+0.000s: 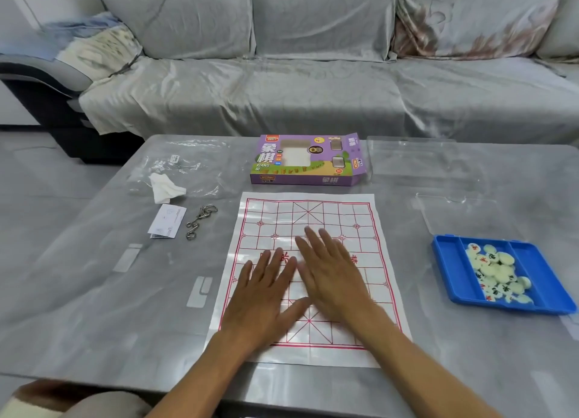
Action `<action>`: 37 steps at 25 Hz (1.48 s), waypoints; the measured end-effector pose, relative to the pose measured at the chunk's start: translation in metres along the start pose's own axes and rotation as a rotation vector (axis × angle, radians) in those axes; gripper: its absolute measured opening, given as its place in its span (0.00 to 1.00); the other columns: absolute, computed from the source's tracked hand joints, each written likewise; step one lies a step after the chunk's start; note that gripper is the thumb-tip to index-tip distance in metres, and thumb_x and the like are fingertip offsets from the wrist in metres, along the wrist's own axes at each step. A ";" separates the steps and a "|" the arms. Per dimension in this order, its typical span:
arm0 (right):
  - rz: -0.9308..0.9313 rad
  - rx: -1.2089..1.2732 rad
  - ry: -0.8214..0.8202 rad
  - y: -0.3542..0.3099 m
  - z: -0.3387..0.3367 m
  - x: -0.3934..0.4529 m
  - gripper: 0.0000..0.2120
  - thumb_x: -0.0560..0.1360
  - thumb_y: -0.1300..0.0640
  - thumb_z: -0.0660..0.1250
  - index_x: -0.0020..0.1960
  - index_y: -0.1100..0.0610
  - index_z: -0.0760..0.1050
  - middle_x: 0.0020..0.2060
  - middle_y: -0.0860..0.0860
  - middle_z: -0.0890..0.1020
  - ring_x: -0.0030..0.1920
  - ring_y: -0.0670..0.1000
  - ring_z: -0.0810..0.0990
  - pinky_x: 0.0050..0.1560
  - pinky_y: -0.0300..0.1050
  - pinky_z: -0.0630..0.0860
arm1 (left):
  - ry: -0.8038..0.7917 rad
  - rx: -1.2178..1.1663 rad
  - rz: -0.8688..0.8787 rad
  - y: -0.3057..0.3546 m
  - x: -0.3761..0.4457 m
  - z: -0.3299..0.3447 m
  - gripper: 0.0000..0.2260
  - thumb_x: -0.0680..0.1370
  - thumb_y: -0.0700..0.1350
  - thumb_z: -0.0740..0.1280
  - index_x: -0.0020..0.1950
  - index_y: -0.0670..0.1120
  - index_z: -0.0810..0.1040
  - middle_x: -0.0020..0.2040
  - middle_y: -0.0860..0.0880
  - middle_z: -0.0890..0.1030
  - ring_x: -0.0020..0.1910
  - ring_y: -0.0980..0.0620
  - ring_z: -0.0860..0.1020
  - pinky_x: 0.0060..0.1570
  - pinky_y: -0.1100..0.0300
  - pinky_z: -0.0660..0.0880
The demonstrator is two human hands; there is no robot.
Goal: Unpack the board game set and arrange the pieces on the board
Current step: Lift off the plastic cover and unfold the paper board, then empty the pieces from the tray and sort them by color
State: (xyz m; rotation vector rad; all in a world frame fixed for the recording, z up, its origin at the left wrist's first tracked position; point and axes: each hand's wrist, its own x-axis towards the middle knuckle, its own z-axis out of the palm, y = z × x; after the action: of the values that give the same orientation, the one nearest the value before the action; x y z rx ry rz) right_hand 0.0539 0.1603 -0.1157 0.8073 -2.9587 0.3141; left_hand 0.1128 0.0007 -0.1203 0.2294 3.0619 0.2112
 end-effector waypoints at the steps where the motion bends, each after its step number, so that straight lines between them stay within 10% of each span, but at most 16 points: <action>1: 0.030 0.006 -0.056 0.012 -0.001 0.025 0.25 0.83 0.45 0.44 0.78 0.49 0.51 0.79 0.49 0.49 0.78 0.53 0.45 0.76 0.50 0.42 | -0.001 -0.004 0.001 -0.001 0.000 0.000 0.33 0.75 0.71 0.38 0.77 0.59 0.36 0.77 0.56 0.33 0.74 0.56 0.29 0.75 0.48 0.37; 7: 0.299 -0.095 -0.078 0.091 0.004 0.067 0.29 0.80 0.38 0.43 0.78 0.48 0.50 0.79 0.51 0.50 0.78 0.55 0.47 0.77 0.54 0.45 | 0.011 -0.008 0.005 -0.002 0.002 0.004 0.33 0.76 0.71 0.41 0.77 0.60 0.36 0.77 0.57 0.32 0.74 0.57 0.29 0.75 0.47 0.37; 13: 0.056 -0.073 -0.108 0.027 -0.001 -0.033 0.30 0.79 0.36 0.40 0.79 0.45 0.45 0.77 0.46 0.38 0.77 0.52 0.36 0.75 0.49 0.32 | -0.022 0.012 0.003 -0.003 0.006 0.004 0.36 0.74 0.73 0.40 0.77 0.60 0.37 0.77 0.56 0.32 0.75 0.55 0.30 0.75 0.47 0.36; 28: 0.105 -0.012 -0.250 0.029 -0.015 -0.081 0.32 0.77 0.31 0.37 0.77 0.40 0.34 0.75 0.41 0.31 0.75 0.48 0.28 0.75 0.52 0.35 | -0.210 0.005 0.007 0.007 0.011 -0.026 0.36 0.75 0.71 0.51 0.78 0.59 0.44 0.78 0.53 0.36 0.77 0.50 0.35 0.73 0.42 0.34; 32: 0.158 0.159 -0.123 0.040 -0.063 -0.075 0.23 0.81 0.40 0.49 0.75 0.44 0.62 0.77 0.44 0.56 0.77 0.48 0.51 0.77 0.49 0.50 | -0.050 -0.001 0.136 0.046 0.015 -0.048 0.27 0.78 0.63 0.59 0.75 0.60 0.58 0.79 0.56 0.52 0.78 0.53 0.52 0.75 0.50 0.47; 37: 0.598 0.091 0.074 0.139 -0.120 -0.102 0.11 0.77 0.49 0.63 0.58 0.49 0.75 0.56 0.45 0.78 0.56 0.50 0.76 0.50 0.46 0.72 | 0.024 -0.093 0.297 0.084 0.031 -0.029 0.29 0.76 0.68 0.54 0.72 0.57 0.68 0.75 0.53 0.65 0.73 0.48 0.66 0.69 0.50 0.60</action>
State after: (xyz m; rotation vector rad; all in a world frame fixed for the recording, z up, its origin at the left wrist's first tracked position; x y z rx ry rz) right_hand 0.0713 0.3533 -0.0347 -0.1092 -3.0584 0.4904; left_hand 0.0922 0.0836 -0.0812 0.6811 3.0176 0.3714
